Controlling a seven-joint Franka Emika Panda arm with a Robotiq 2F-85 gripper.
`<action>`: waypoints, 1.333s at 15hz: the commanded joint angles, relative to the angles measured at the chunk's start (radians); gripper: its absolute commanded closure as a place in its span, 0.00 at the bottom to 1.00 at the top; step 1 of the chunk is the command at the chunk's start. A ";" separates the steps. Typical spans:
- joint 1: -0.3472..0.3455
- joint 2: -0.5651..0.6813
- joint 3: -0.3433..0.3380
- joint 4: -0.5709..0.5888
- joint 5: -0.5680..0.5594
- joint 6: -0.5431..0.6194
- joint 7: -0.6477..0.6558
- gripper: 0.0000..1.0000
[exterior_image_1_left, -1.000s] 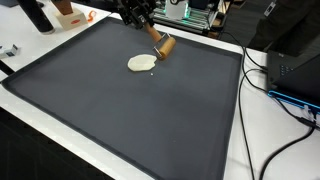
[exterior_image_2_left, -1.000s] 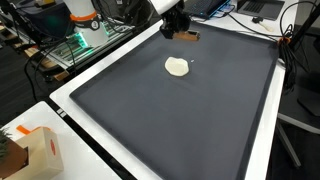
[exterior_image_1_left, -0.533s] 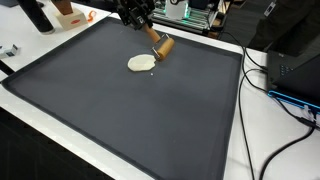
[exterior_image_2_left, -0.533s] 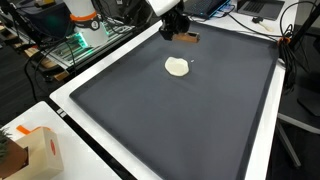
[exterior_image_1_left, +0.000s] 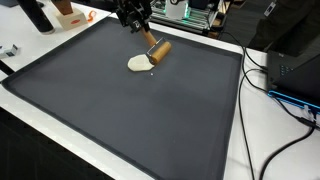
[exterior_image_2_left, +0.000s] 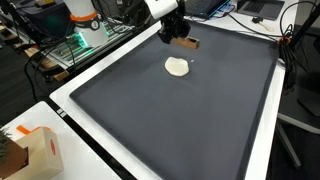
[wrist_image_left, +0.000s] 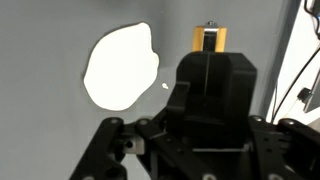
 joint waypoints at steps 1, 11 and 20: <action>-0.012 -0.024 0.014 -0.015 -0.051 0.017 0.102 0.77; -0.011 -0.107 0.009 0.016 -0.313 -0.014 0.542 0.77; -0.019 -0.182 0.043 0.092 -0.768 -0.133 1.030 0.77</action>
